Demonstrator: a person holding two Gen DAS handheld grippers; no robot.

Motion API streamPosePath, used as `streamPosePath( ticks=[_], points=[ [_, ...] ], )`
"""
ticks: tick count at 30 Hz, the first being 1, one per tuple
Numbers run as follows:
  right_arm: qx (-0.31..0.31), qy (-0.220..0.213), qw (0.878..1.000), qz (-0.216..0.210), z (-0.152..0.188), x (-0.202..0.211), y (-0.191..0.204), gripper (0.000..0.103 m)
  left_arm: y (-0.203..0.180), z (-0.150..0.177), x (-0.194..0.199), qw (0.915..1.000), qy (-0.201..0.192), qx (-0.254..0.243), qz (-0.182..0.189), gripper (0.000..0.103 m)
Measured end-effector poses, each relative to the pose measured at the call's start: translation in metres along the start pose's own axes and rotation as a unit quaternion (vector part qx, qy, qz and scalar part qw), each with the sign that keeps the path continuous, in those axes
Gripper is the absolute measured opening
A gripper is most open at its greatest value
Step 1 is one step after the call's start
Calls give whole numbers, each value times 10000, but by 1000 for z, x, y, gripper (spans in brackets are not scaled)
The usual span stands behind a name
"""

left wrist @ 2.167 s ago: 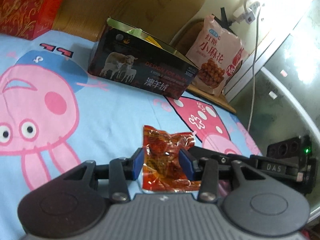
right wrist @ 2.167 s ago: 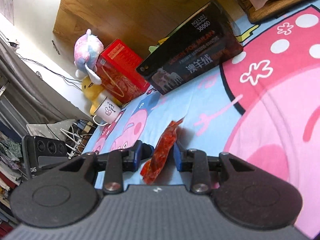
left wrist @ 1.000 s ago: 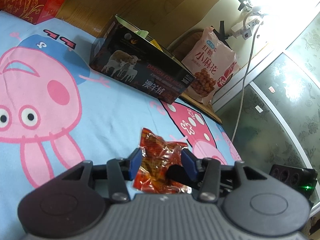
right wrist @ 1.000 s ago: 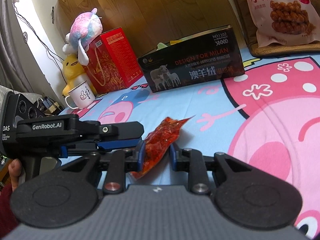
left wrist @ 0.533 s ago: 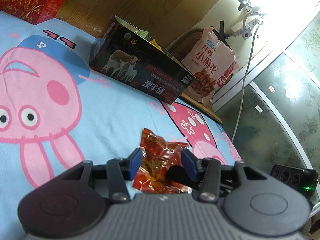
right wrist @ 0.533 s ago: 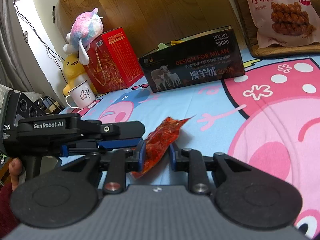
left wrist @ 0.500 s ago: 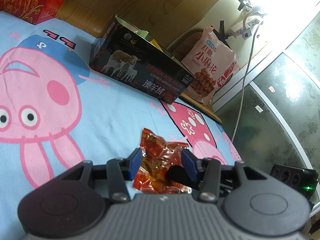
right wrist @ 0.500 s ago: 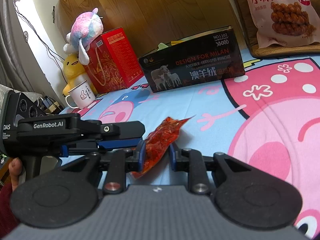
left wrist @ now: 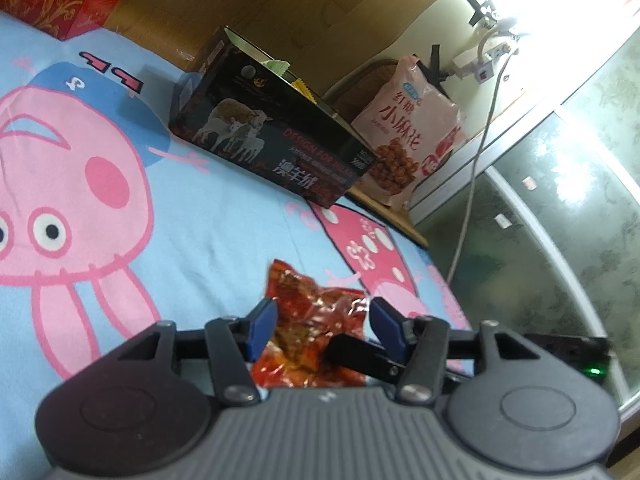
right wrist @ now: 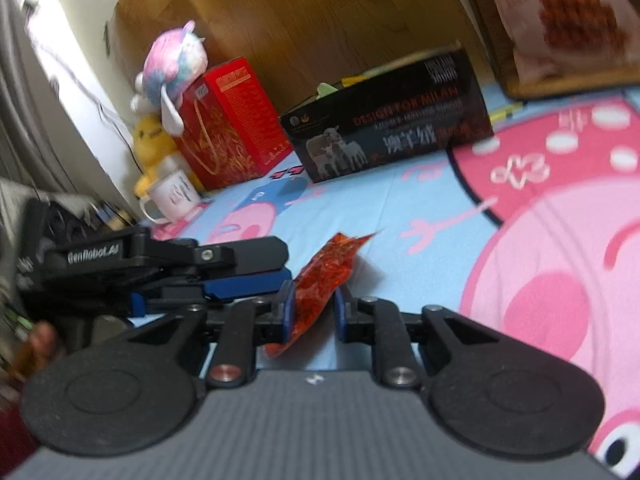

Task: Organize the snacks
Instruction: 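Close the left gripper on the orange snack bag while the right gripper pinches it too, then lift the orange snack bag into the black box and open both grippers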

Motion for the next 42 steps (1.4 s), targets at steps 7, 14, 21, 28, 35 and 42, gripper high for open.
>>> streamPosePath(
  ticks=[7,14,21,28,35,42],
  points=[
    [-1179,8,9915,-557,-2,8,-23,12,3,-2,3,9994,-6,166,296,63],
    [-1653,-52,9817,-947,-7,17,-24,10,6,-4,7,9972,-16,384,647,72],
    [-1826,-219,9759,-1170,-22,24,-23,10,9,-7,10,9929,-11,642,1000,72],
    [-1821,-328,9713,-1493,-44,24,-19,10,-5,-27,5,9912,26,599,1184,55],
    [-1228,-794,9800,-1348,-109,18,-19,10,-47,-97,-24,9967,-103,-213,781,52],
    [-657,-1113,9896,-636,-168,-13,-42,10,-63,-153,-83,9959,-226,-871,32,56]
  ],
)
Point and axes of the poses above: each gripper's, at about its wrist camera, not at the fingertips, and x roughly against the way its jaws point, y to its left, z to its underside, the point moved 3 cm from there along -x, roughly the way its jaws point, and after that the axes turned 1 degree about -y, right-handed, at the moved point
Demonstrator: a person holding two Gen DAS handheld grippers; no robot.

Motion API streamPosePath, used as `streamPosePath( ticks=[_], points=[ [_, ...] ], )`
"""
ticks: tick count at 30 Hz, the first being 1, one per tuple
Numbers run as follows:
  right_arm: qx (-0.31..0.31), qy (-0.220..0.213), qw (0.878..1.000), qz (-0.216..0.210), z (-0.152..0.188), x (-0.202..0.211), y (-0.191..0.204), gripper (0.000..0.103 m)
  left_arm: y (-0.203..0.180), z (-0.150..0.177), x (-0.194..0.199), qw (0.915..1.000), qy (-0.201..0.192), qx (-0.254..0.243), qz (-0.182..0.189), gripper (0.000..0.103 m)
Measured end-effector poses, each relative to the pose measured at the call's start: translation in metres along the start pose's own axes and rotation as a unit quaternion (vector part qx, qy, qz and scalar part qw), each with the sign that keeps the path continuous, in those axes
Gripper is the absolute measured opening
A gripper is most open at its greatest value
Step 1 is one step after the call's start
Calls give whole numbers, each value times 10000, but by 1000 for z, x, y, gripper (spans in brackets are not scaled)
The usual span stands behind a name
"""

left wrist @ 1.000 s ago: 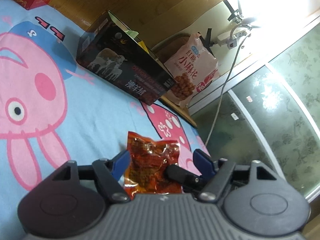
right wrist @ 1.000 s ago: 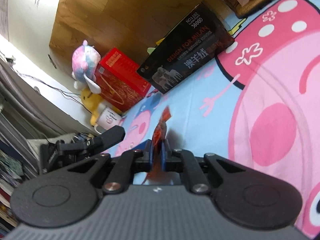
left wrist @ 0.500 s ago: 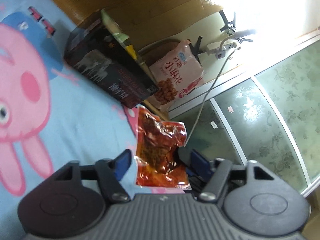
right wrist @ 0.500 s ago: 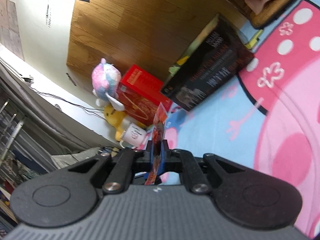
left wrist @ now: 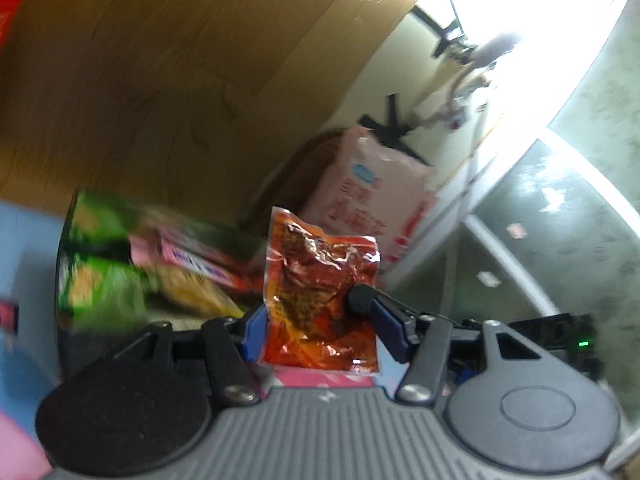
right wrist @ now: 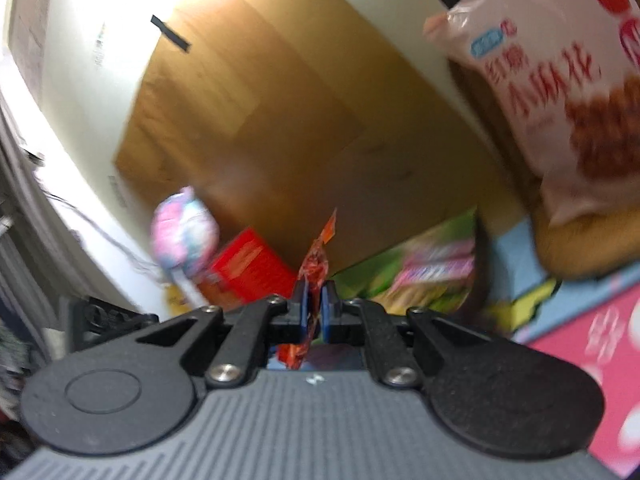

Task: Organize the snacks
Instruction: 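Lift the orange snack bag into the black box and open both grippers, then withdraw both grippers from the box back over the sheet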

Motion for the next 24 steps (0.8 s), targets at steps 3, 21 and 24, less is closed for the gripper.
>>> streamPosePath(
  ticks=[3,21,24],
  points=[
    [584,49,9971,480,-4,-23,-10,14,13,-4,-23,9983,80,-106,-570,56],
    [1302,-440,9791,1501,69,33,15,48,-28,71,50,9814,-265,-955,-1646,62],
    [1243,-353,9781,1634,101,48,24,49,-29,99,60,9728,-103,-1034,-2072,62]
  ],
)
Point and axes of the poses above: each gripper's, at about its wrist camera, not at the fingertips, and x roughly against the way its jaws point, y to its left, z to its underside, the point moved 3 cm from there along -x, roughly the way its jaws point, and after that the axes turned 1 degree about -y, right-handed, at the moved point
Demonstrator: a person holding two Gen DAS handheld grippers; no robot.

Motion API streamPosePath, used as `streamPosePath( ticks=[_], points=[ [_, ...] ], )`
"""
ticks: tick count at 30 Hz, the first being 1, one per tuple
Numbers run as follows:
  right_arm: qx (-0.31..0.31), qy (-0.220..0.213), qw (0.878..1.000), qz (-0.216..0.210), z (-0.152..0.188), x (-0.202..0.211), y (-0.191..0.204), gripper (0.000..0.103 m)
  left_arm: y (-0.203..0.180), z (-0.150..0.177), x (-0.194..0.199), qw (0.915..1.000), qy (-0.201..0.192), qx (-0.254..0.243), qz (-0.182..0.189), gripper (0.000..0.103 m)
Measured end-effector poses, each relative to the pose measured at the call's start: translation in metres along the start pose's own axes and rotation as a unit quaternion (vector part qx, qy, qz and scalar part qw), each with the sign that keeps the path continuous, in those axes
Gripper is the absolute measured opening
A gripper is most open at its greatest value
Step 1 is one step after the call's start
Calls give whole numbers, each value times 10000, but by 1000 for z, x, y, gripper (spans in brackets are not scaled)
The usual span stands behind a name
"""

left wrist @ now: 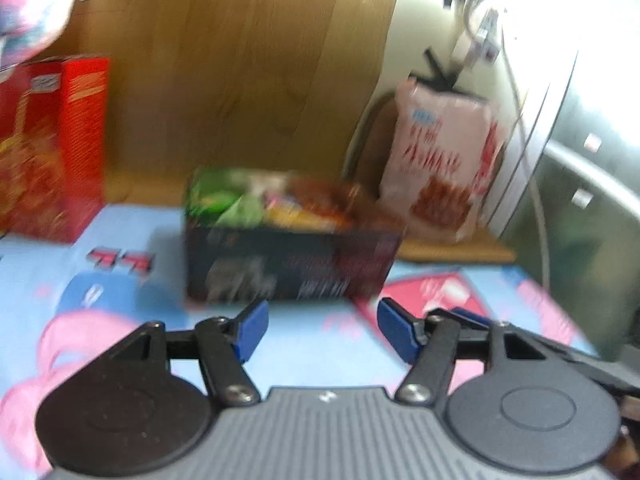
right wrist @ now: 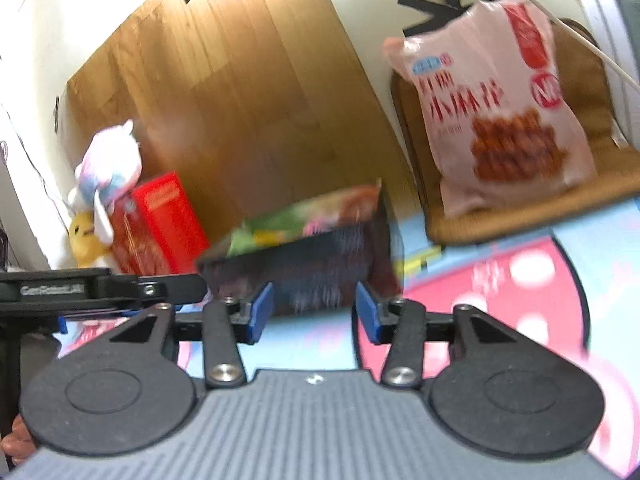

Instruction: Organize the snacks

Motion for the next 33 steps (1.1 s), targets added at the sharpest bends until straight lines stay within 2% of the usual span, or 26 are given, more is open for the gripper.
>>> streamPosePath(
  ticks=[1,3,6,8,10,13,17,23,27,30,33],
  points=[
    [3,53,10000,39,10,6,4,50,0,8,3,9999,50,-8,-112,63],
    [69,171,9998,99,25,12,11,51,1,23,9,9994,137,-30,-313,71],
    [144,367,9991,149,44,18,22,58,2,43,19,9973,223,-74,-693,74],
    [161,366,9992,94,52,24,27,60,4,55,26,9965,281,-13,-781,78],
    [227,374,9990,94,59,26,28,68,8,64,31,9955,341,80,-881,84],
    [-19,322,9995,1,58,28,20,68,11,74,37,9937,344,75,-1067,86],
    [-480,434,9978,157,56,22,5,68,15,79,42,9915,261,50,-1275,94],
    [-113,495,9986,146,61,22,17,68,23,81,34,9891,289,45,-1445,95],
    [-157,508,9985,112,61,21,15,68,26,85,25,9868,295,-13,-1592,97],
    [-127,485,9987,116,62,23,16,68,20,89,22,9848,228,-233,-1705,98],
    [-134,439,9989,115,62,25,15,68,19,89,23,9866,178,-260,-1603,99]
  ],
)
Point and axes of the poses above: each gripper's, at about its wrist camera, not at the fingertips, and x roughly against the way its jaws point, y to its left, z to its underside, the point moved 3 cm from there along -x, roughly the way its jaws point, and after that the axes turned 1 degree about -y, right-handed, at the moved point
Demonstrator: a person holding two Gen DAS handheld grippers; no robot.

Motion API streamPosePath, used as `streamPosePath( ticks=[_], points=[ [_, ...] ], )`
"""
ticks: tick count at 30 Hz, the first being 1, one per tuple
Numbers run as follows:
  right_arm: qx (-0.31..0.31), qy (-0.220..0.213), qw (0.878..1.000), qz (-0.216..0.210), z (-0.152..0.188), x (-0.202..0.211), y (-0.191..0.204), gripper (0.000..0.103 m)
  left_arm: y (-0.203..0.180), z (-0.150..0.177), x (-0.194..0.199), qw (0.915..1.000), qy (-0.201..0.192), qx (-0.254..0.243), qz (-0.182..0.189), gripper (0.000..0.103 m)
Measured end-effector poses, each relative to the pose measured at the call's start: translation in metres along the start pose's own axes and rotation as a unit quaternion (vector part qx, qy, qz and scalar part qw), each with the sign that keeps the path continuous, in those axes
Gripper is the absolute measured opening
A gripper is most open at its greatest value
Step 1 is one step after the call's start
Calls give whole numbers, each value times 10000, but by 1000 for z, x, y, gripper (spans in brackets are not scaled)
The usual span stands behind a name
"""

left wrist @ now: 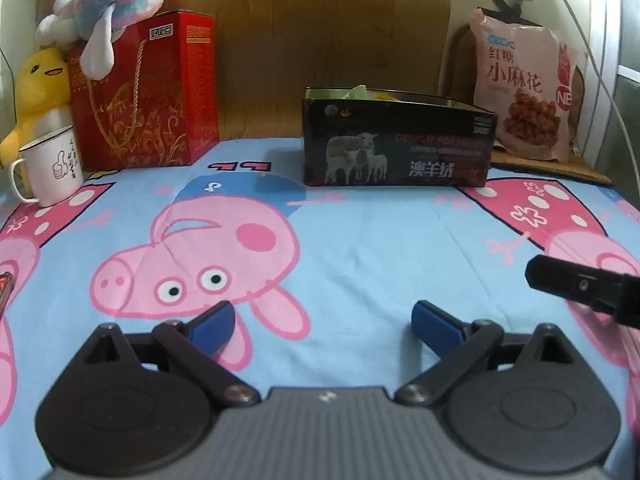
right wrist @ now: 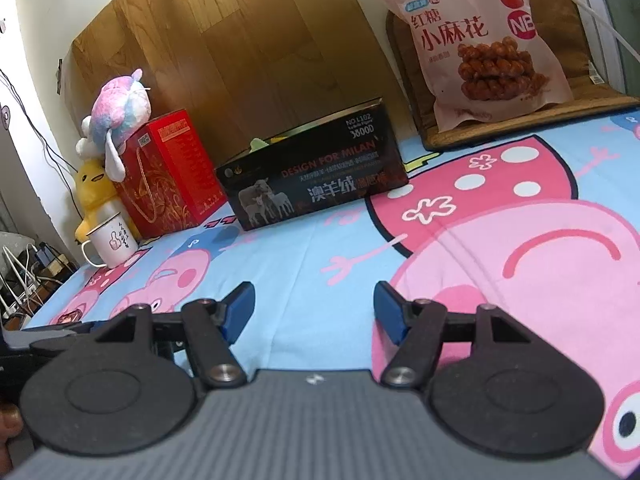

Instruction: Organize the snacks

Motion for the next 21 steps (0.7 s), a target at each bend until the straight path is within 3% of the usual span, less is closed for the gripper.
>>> streamPosePath(
  ticks=[21],
  points=[
    [83,105,9997,-189,1,-2,4,71,6,0,0,9997,-33,176,148,102]
  ],
)
Point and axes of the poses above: each gripper's, at about its wrist camera, not at the fingertips, and x roughly against the way its jaws point, y to its left, z to its underside, the point moved 3 cm from there along -x, roughly the way its jaws point, and after that the axes turned 1 degree about -y, right-handed, at the moved point
